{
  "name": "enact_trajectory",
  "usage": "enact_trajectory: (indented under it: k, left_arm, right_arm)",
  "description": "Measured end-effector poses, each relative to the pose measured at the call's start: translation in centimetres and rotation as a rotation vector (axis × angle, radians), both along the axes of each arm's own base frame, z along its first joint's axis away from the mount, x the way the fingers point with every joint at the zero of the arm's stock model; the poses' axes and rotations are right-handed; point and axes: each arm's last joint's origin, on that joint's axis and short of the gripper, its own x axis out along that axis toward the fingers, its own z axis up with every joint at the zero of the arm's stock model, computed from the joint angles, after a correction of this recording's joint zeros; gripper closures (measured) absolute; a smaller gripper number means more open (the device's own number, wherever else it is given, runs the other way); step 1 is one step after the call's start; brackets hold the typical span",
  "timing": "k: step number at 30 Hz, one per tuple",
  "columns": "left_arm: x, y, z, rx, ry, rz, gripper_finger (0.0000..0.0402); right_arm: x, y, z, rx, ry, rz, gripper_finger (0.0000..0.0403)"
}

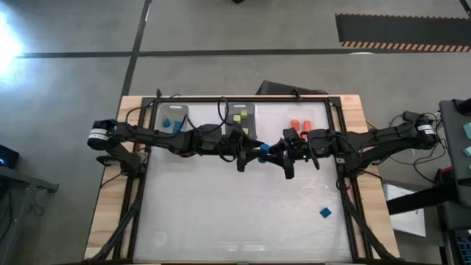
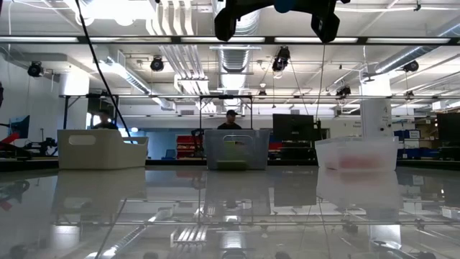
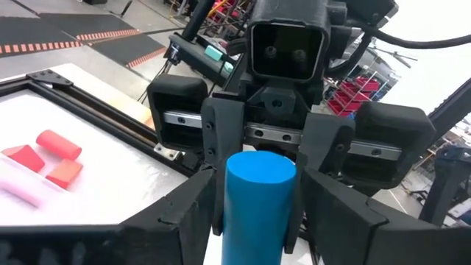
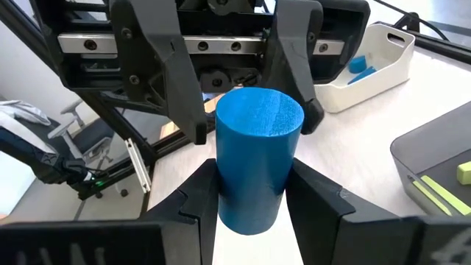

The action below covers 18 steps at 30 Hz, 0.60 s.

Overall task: Sort & place blocks by color
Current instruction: Put the blue block into the white bin

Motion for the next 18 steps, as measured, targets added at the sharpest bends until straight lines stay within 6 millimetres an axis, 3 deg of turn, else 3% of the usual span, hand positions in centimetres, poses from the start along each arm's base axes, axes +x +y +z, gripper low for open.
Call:
enact_trajectory:
  k: [18]
  left_arm:
    - [0.68,0.11,-0.53,-0.028,-0.023,-0.042,0.0234]
  right_arm:
    - [0.02,-0.01,0.07,-0.003,-0.009,-0.008,0.0285]
